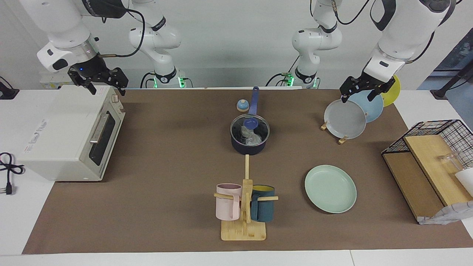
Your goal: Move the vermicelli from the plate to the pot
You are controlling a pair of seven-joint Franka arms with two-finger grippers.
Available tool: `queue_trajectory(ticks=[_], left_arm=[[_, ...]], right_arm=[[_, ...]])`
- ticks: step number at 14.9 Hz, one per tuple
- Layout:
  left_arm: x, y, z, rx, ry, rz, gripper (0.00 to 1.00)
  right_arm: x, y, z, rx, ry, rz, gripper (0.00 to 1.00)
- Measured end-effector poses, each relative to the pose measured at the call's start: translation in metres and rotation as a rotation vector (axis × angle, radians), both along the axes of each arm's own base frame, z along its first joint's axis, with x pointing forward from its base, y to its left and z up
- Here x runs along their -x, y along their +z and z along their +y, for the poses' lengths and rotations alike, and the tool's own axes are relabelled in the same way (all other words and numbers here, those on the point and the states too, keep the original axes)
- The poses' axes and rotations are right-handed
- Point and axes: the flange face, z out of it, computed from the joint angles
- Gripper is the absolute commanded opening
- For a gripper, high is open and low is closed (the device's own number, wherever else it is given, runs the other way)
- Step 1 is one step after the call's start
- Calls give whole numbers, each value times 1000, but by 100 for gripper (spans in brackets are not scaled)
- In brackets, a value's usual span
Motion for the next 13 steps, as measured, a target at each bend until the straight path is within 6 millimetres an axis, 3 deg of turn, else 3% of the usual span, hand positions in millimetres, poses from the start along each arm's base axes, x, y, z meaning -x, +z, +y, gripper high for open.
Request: queue_trajectory(ticks=[13], left_arm=[[0, 0, 0, 0, 0, 0, 100]], right_arm=[[-8, -3, 2, -3, 35, -53, 100]])
